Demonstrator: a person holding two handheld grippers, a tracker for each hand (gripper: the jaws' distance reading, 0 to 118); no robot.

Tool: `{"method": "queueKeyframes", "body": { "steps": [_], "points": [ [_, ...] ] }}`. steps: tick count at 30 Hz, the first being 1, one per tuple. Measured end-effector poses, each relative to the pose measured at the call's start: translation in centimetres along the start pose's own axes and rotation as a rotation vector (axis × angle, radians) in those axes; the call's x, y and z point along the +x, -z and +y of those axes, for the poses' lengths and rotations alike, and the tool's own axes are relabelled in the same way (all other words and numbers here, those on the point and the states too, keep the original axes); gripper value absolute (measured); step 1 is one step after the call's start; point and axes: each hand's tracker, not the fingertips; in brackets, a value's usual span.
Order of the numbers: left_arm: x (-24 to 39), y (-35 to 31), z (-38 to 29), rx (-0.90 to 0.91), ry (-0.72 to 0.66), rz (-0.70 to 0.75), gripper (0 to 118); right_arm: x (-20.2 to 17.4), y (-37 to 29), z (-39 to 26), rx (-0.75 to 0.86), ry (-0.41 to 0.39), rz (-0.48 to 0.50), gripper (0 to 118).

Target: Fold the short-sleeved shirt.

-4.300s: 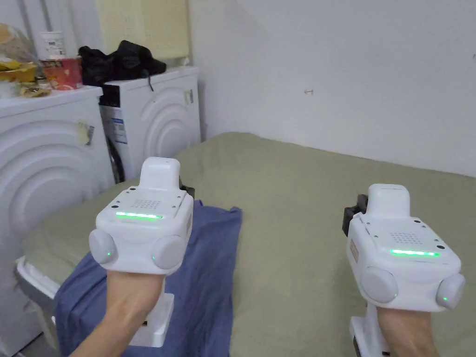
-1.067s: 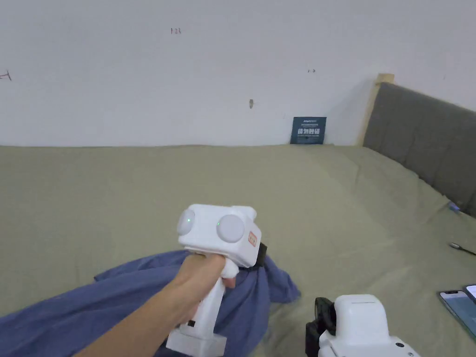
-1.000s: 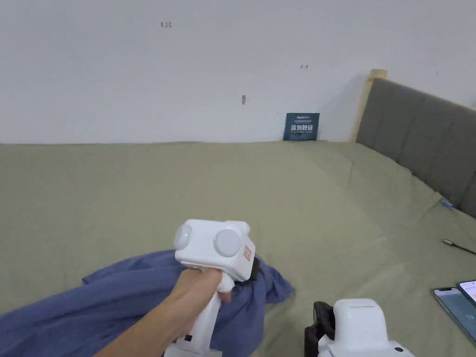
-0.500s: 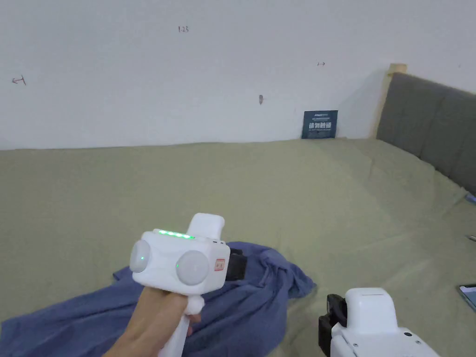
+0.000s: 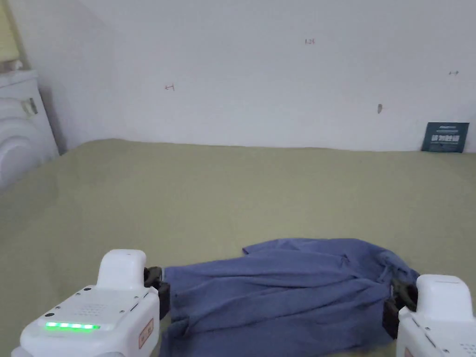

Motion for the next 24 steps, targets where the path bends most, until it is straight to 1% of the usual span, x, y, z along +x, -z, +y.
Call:
{"method": "queueKeyframes", "body": {
  "steps": [2, 3, 5, 7, 9, 10, 14, 16, 18, 19, 20, 21, 22, 23, 24],
  "points": [
    [-1.1, 0.1, 0.1, -0.017, -0.005, -0.002, 0, -1.2, 0.2, -0.1, -0.002, -0.012, 0.031, 1],
    [-1.6, 0.3, 0.1, -0.017, -0.013, 0.001, 0, -1.9, 0.4, -0.1, -0.008, -0.018, 0.03, 1],
    [-2.1, 0.9, 0.2, -0.037, -0.012, 0.021, 0, -2.6, 0.6, -0.1, -0.011, -0.015, 0.049, 1],
    [-2.9, 2.5, 0.4, -0.064, -0.037, -0.01, 0, -3.2, 1.0, -0.2, -0.019, -0.016, 0.062, 1],
    [-4.1, 6.1, 0.9, -0.15, -0.071, -0.052, 0, -3.5, 1.6, -0.2, -0.034, -0.026, 0.063, 1],
    [-4.4, 7.6, 1.2, -0.17, -0.078, -0.05, 0, -3.5, 1.8, -0.3, -0.039, -0.024, 0.067, 1],
    [-4.0, 15.1, 2.7, -0.303, -0.049, -0.061, 0, -3.0, 3.2, -0.5, -0.062, -0.016, 0.057, 1],
    [-4.4, 20.4, 2.9, -0.416, -0.073, -0.093, 0, -2.7, 4.2, -0.7, -0.08, -0.024, 0.045, 1],
    [-4.3, 23.8, 3.0, -0.456, -0.068, -0.075, 0, -2.3, 5.1, -0.9, -0.099, -0.031, 0.035, 1],
    [-4.2, 25.3, 3.2, -0.479, -0.05, -0.079, 4, -2.1, 5.5, -0.9, -0.106, -0.03, 0.033, 1],
    [-3.2, 24.9, 3.2, -0.524, -0.017, -0.097, 40, -1.9, 5.9, -1.1, -0.113, -0.032, 0.03, 1],
    [-2.9, 26.1, 2.8, -0.591, -0.01, -0.115, 88, -1.7, 6.3, -1.3, -0.12, -0.039, 0.019, 1],
    [-2.3, 26.8, 2.2, -0.626, 0.023, -0.116, 118, -1.5, 6.6, -1.5, -0.126, -0.045, 0.009, 1],
    [-1.9, 27.1, 2.4, -0.569, 0.053, -0.027, 113, -1.3, 6.9, -1.6, -0.133, -0.047, 0.006, 1],
    [-1.5, 26.8, 2.8, -0.594, 0.087, 0.0, 106, -1.0, 7.2, -1.8, -0.143, -0.048, 0.001, 1]
  ]
}}
